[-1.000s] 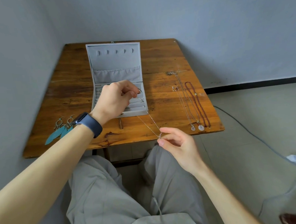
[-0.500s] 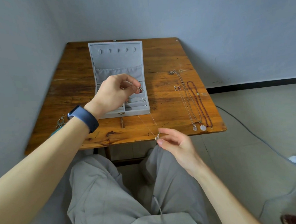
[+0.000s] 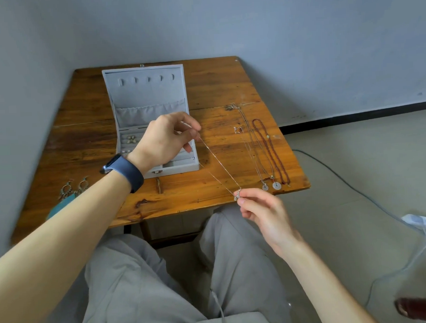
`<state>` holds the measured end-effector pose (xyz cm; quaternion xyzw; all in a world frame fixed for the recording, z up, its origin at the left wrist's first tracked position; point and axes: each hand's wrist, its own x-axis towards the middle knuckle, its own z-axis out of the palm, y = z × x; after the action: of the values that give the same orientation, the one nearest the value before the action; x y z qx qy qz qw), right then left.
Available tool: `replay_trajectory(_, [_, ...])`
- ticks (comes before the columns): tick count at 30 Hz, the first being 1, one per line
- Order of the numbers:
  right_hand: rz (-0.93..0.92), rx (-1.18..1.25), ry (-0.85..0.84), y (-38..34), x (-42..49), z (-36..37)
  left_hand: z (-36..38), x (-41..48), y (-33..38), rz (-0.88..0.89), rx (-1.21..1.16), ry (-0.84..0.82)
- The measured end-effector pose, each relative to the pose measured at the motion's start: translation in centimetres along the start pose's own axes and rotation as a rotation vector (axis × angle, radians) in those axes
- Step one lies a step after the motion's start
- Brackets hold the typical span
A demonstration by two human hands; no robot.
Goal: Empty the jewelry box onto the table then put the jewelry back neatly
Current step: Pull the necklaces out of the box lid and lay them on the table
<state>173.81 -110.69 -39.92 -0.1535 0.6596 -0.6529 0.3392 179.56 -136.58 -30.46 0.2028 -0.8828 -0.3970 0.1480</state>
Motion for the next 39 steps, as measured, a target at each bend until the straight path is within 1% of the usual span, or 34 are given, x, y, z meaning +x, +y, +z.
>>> replay_trajectory(2, [0.035, 0.076, 0.036, 0.0, 0.0, -1.0, 0.9, 0.7, 0.0, -0.019, -0.07, -0.035])
replay_trajectory(4, [0.048, 0.119, 0.106, -0.1, 0.0, -2.1, 2.2, 1.5, 0.2, -0.02, -0.082, -0.069])
replay_trajectory(10, [0.006, 0.041, 0.368, 0.0, 0.2, -6.5, 7.4, 5.9, 2.8, 0.118, 0.156, -0.149])
replay_trajectory(14, [0.004, 0.069, 0.529, 0.6, 0.9, -8.8, 11.6, 9.8, 4.6, 0.215, 0.296, -0.235])
replay_trajectory(18, [0.057, 0.141, 0.668, 1.5, 2.2, -10.2, 15.9, 13.3, 5.7, 0.267, 0.422, -0.316])
replay_trajectory(23, [0.196, 0.261, 0.707, 2.6, 3.5, -11.2, 19.9, 15.8, 5.8, 0.383, 0.582, -0.387])
replay_trajectory(27, [0.264, 0.303, 0.73, 3.3, 4.5, -11.4, 21.5, 16.4, 5.4, 0.531, 0.673, -0.352])
replay_trajectory(31, [0.277, 0.334, 0.732, 3.6, 5.2, -11.4, 22.4, 16.9, 5.1, 0.629, 0.706, -0.322])
replay_trajectory(34, [0.272, 0.33, 0.728, 3.7, 5.6, -11.2, 22.8, 17.2, 4.4, 0.656, 0.708, -0.319])
replay_trajectory(39, [0.25, 0.366, 0.726, 4.1, 6.0, -11.0, 23.0, 17.6, 3.5, 0.628, 0.683, -0.288])
